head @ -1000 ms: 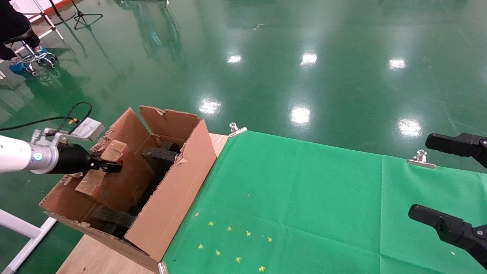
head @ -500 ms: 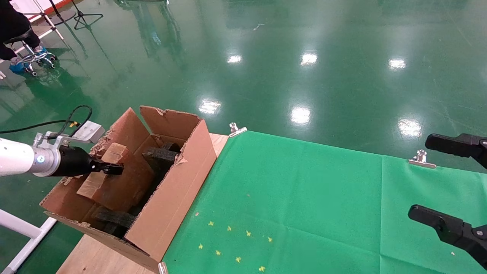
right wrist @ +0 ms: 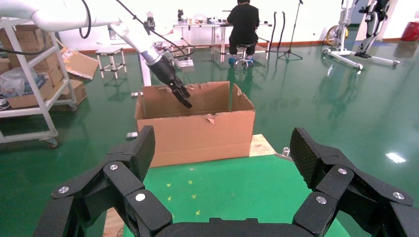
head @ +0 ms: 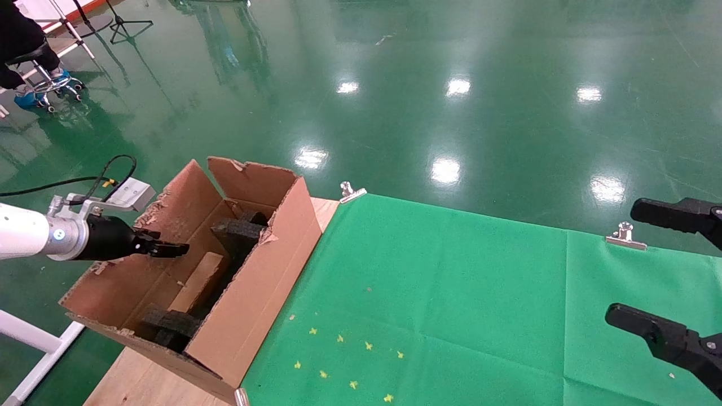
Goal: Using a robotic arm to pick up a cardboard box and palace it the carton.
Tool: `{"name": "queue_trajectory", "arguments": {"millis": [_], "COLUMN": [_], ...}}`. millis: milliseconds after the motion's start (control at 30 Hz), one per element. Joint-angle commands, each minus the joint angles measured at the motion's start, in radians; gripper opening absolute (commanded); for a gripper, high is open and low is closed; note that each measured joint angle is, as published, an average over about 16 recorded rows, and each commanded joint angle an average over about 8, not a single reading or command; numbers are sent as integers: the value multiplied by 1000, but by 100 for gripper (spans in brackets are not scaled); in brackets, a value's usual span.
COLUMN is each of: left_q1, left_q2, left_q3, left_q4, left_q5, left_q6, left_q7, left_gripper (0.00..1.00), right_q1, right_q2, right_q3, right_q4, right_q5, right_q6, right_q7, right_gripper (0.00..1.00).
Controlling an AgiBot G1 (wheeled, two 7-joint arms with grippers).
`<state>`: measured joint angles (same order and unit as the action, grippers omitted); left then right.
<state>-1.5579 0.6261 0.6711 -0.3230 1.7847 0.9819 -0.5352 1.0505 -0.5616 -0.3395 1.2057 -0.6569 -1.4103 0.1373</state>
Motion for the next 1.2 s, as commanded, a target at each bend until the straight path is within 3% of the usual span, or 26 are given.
{"name": "queue_trajectory", "arguments": {"millis": [33, 400, 600, 867, 1200], "left_q1": [3, -98, -107, -89, -1], "left_q2": [2, -88, -122, -116, -102], "left_q3": [0, -32, -39, -48, -101], "left_q4": [3, -209, -290, -305, -409], "left_q5": [0, -59, -76, -101, -249], "left_q6": [-5, 191, 238, 243, 287], "left_q7": [0, -57, -84, -70, -6], "left_gripper": [100, 100, 100, 100, 100], "right_q1": [0, 0, 0, 0, 0], "right_q2": [0, 0, 0, 0, 0], "right_q3": [0, 0, 0, 0, 0], "right_q4": [0, 0, 0, 0, 0], "right_q5": [0, 0, 0, 0, 0], "right_q6": [0, 0, 0, 0, 0], "right_q7": [0, 0, 0, 0, 0], "right_gripper": [100, 100, 100, 100, 100]}}
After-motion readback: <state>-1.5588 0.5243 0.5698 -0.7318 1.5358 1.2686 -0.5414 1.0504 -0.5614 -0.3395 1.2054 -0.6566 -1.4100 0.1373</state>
